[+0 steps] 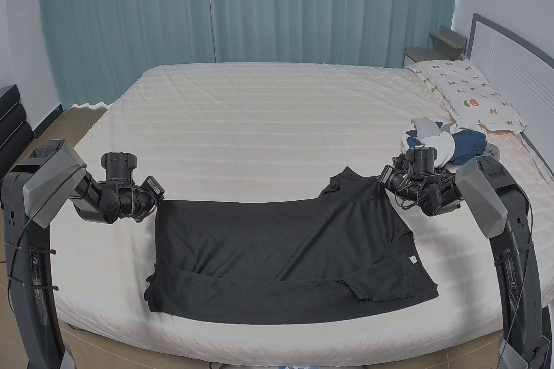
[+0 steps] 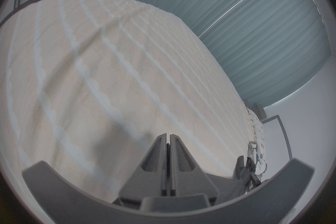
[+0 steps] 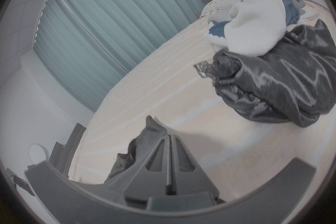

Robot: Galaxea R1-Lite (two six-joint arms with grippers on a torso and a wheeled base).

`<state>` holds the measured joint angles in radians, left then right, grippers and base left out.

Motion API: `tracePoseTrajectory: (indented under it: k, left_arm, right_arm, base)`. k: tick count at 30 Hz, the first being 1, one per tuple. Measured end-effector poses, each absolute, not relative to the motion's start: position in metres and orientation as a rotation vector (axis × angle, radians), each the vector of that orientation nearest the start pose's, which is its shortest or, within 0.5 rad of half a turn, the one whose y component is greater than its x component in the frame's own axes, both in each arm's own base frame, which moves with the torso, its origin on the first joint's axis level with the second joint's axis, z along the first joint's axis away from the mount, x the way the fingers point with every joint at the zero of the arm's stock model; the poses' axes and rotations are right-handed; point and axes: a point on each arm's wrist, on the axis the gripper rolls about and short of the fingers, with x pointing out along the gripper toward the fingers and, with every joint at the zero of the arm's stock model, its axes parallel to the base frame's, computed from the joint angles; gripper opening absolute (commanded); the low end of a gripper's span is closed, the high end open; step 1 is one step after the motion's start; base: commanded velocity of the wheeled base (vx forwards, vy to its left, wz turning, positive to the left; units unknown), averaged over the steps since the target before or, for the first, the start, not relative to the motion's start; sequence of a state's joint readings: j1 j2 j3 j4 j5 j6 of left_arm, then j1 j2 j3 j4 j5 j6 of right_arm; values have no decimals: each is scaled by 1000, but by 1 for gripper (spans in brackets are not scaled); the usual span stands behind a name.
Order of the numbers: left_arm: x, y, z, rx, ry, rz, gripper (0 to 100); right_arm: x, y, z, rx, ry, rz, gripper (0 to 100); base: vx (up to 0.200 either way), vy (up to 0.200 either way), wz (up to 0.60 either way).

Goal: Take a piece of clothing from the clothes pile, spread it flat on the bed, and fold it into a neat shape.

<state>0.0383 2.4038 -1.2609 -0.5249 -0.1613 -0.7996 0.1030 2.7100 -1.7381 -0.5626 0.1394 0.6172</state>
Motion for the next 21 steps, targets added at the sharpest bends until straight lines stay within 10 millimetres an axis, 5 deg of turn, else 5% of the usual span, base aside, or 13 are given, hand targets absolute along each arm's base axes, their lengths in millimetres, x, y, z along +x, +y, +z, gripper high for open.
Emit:
tracePoseTrajectory:
  k: [21]
  left_arm:
    - [446, 14, 24, -788, 534, 116, 0]
  right_arm:
    - [479, 36, 3, 651, 412, 142, 0]
  base:
    - [0, 0, 0]
